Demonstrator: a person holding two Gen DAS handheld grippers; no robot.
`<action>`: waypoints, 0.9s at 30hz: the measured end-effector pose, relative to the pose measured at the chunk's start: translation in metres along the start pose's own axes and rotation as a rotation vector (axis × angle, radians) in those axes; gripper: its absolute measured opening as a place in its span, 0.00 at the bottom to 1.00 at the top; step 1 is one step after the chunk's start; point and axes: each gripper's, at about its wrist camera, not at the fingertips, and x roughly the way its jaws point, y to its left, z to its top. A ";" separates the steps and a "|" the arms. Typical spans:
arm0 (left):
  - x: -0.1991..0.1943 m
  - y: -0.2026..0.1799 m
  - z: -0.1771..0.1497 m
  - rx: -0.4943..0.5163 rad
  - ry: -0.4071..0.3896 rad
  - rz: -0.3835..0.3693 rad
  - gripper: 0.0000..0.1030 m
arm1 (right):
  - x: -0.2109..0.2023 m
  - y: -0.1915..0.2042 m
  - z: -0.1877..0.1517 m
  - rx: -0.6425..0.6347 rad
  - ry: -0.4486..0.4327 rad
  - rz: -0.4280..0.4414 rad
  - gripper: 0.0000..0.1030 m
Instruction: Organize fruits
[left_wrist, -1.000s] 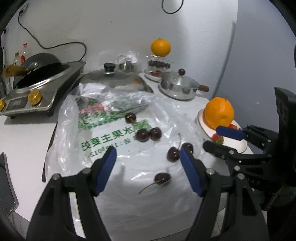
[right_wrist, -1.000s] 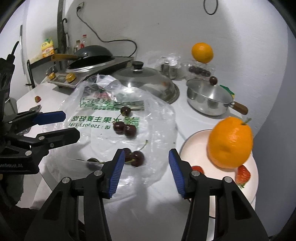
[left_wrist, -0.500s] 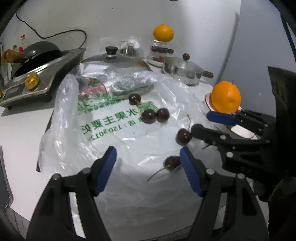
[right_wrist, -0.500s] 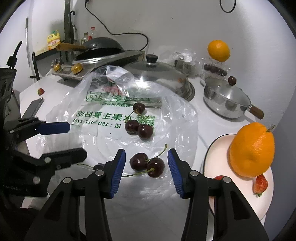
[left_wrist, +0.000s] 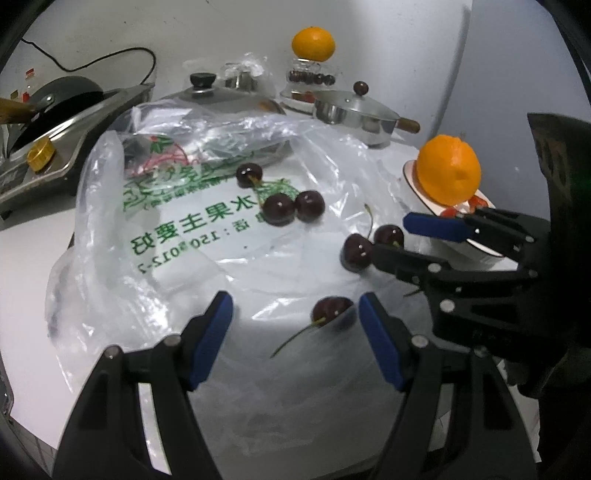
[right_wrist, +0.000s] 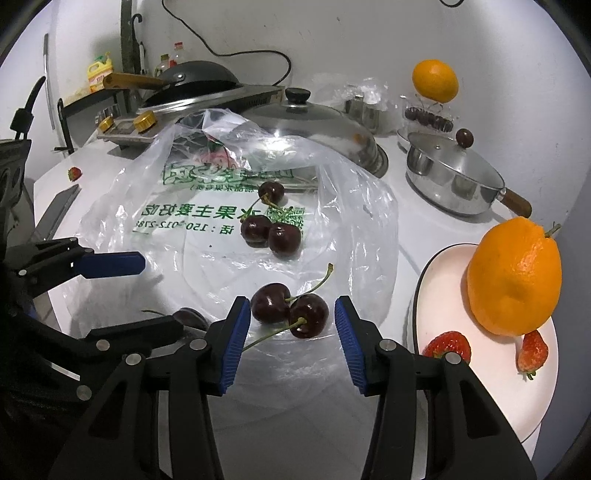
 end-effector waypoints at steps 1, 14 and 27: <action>0.001 0.000 0.001 -0.001 0.001 -0.001 0.70 | 0.001 0.000 0.000 -0.005 0.004 0.003 0.49; 0.016 -0.005 0.009 -0.005 0.042 0.018 0.70 | 0.009 -0.001 -0.008 -0.056 0.046 0.006 0.40; 0.022 -0.016 0.001 0.051 0.083 0.019 0.70 | 0.017 -0.004 -0.006 -0.053 0.061 -0.013 0.37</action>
